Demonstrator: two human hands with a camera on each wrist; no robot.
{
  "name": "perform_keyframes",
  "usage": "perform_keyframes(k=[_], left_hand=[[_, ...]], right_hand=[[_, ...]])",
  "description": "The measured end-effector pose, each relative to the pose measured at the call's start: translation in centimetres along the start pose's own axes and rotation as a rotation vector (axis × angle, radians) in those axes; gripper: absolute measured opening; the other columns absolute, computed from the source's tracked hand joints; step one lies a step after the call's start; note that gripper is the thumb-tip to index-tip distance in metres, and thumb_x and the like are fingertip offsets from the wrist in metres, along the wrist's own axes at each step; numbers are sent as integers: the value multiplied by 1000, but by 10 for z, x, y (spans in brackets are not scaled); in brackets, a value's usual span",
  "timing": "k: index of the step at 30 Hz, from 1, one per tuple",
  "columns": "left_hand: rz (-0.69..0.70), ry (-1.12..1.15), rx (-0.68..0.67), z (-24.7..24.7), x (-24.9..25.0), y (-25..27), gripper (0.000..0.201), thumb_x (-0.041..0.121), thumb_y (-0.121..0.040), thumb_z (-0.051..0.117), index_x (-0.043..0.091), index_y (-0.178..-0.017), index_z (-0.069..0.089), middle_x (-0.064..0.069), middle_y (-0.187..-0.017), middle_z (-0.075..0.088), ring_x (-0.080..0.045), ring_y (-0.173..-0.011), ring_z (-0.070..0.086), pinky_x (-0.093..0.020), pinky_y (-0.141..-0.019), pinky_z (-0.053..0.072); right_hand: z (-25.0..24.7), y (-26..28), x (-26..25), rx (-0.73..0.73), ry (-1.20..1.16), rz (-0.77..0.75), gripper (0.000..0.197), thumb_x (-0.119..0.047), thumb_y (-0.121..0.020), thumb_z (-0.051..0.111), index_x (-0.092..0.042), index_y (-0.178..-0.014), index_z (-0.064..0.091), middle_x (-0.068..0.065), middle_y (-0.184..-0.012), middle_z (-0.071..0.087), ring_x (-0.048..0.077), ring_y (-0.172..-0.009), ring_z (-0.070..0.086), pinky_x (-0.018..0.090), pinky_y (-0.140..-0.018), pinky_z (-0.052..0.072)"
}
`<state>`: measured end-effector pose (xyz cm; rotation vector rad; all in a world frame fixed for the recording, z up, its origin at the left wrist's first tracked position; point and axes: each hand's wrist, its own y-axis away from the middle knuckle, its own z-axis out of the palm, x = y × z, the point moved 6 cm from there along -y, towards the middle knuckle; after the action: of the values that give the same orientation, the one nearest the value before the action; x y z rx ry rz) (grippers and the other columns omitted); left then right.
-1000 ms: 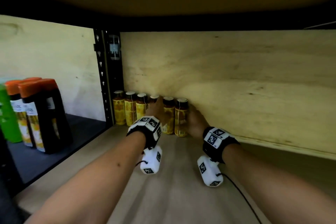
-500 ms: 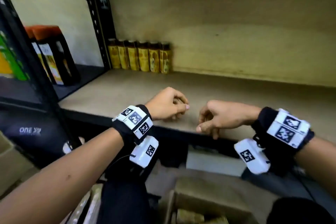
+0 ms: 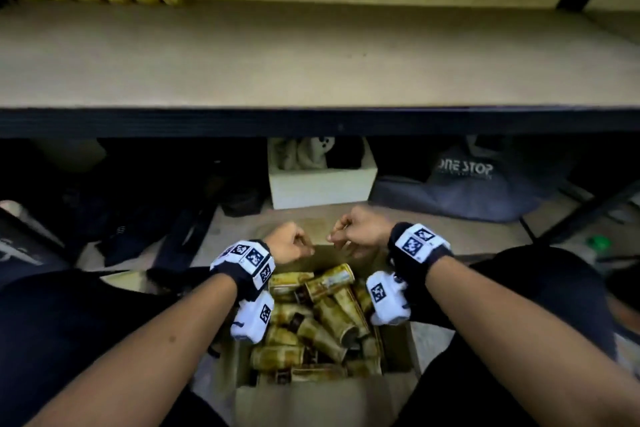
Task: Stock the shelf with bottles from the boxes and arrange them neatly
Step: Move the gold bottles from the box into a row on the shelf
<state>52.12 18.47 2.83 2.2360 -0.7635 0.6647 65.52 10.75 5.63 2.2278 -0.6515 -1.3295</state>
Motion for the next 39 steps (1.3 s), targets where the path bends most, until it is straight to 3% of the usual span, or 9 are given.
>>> perform_keyframes(k=[5,9,11,13,16,24,29,33,39], left_hand=[[-235,-18,-87,80,-70,-36,40,25,-81,75,9,-116,63,-11,-115,65,-24,-103,60,-27,-86,46],[-352,-101,-57,105,-102,-40,49,31,-82,73,10,-124,57,-12,-122,62,-27,-113,57,-27,-87,44],[-371,-157,-57,110,-112,-42,52,37,-83,70,9,-125,55,-11,-124,61,-27,-114,57,-30,-89,46],[-366,-182,-88,119,-116,-46,55,41,-83,70,10,-125,55,-10,-124,62,-27,-113,58,-32,-90,48],[-352,-131,-144,133,-115,-52,54,39,-78,76,13,-121,59,-4,-118,66,-24,-107,62,-28,-83,48],[-402,-50,-147,145,-128,-64,59,44,-66,83,15,-114,65,-4,-109,70,-23,-97,65,-31,-82,53],[-422,-45,-50,135,-128,-59,54,42,-69,82,8,-108,67,-6,-107,69,-23,-97,64,-26,-75,48],[-404,17,77,118,-117,-52,58,40,-68,83,10,-113,64,-6,-111,67,-24,-100,63,-27,-80,49],[-253,212,251,82,-87,-32,40,22,-68,83,19,-93,52,-6,-94,63,-23,-83,58,-25,-69,42]], right_hand=[[33,-21,101,94,-306,309,17,-23,-94,61,-9,-103,59,10,-94,66,23,-74,64,30,-58,53],[67,-25,172,175,-463,488,43,-21,-87,65,-2,-124,56,19,-118,64,28,-83,63,38,-72,55],[84,-27,190,170,-442,518,51,-21,-86,66,-2,-132,53,18,-120,63,27,-86,61,34,-67,56],[92,-34,192,156,-330,509,52,-22,-87,66,-3,-134,53,19,-128,60,29,-97,61,32,-70,54],[94,-49,185,132,-116,477,50,-24,-89,65,-3,-132,54,17,-133,57,31,-120,56,32,-93,46],[121,-65,188,-41,31,487,69,-39,-77,78,-1,-129,53,16,-130,58,35,-113,60,36,-86,52],[127,-66,176,-77,-96,522,53,-28,-90,66,0,-133,53,18,-137,54,32,-126,52,31,-95,44],[123,-62,158,-84,-273,537,58,-45,-91,58,-5,-132,53,15,-133,56,32,-122,54,37,-102,45],[118,-62,165,-39,-433,503,50,-49,-59,67,-13,-93,63,16,-112,68,34,-107,63,43,-96,48]])
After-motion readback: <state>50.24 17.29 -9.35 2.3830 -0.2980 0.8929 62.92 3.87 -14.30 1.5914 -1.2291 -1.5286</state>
